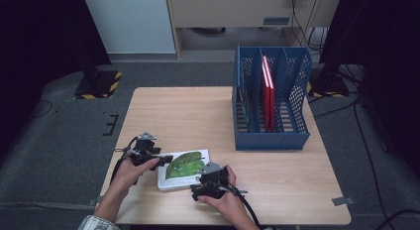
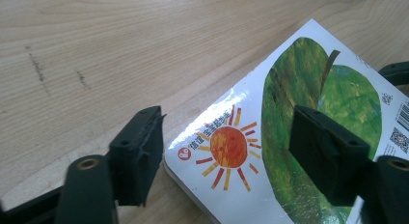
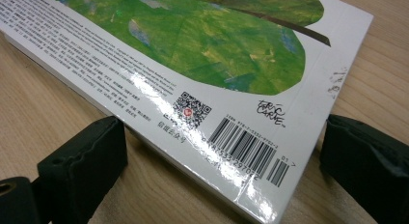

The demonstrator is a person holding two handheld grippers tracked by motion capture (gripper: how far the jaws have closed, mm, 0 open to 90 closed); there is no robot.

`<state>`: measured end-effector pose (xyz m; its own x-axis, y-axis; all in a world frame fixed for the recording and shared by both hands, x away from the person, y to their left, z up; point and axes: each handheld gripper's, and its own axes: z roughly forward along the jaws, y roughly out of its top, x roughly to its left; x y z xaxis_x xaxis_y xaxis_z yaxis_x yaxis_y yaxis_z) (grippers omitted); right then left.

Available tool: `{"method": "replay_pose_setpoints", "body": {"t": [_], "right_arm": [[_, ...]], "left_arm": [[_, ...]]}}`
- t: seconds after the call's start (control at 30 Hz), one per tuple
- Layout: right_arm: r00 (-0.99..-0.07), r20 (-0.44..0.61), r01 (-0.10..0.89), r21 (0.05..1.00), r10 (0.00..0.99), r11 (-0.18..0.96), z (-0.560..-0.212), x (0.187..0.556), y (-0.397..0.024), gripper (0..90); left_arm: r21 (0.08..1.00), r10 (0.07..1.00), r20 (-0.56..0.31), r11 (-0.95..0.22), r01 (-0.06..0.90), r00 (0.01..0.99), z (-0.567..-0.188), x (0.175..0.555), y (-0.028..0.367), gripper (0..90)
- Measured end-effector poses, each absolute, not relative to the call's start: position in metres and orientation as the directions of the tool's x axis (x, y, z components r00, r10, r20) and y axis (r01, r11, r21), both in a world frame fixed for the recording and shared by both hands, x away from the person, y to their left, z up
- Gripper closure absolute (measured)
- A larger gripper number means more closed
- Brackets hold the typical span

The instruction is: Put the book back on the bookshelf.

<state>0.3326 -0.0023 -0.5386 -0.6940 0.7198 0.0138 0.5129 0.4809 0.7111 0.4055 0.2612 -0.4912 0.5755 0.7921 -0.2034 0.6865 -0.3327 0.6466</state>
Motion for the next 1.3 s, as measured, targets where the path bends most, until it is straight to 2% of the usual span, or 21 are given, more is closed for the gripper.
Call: {"method": "replay_pose_setpoints", "body": {"t": [0.1,0.3,0.6,0.73,1.3], "right_arm": [[-0.696,0.012,0.51,0.712,0.718,0.482,-0.539,0.333,-0.002,3.1],[-0.695,0.014,0.512,0.712,0.718,0.481,-0.539,0.333,-0.002,3.1],[-0.7,0.01,0.507,0.712,0.714,0.486,-0.539,0.334,-0.002,3.1],[-0.698,0.012,0.508,0.713,0.716,0.484,-0.539,0.334,-0.002,3.0],[-0.695,0.016,0.512,0.712,0.719,0.48,-0.539,0.334,-0.001,3.0]], "left_arm": [[0.648,0.8,-0.199,-0.327,0.688,0.567,-0.491,0.401,0.264,17.6],[0.644,0.801,-0.193,-0.332,0.69,0.566,-0.496,0.384,0.272,15.5],[0.628,0.765,-0.202,-0.379,0.68,0.612,-0.504,0.358,0.274,15.5],[0.621,0.742,-0.237,-0.38,0.685,0.627,-0.506,0.355,0.273,16.6],[0.596,0.716,-0.268,-0.402,0.695,0.645,-0.515,0.358,0.269,17.7]]}}
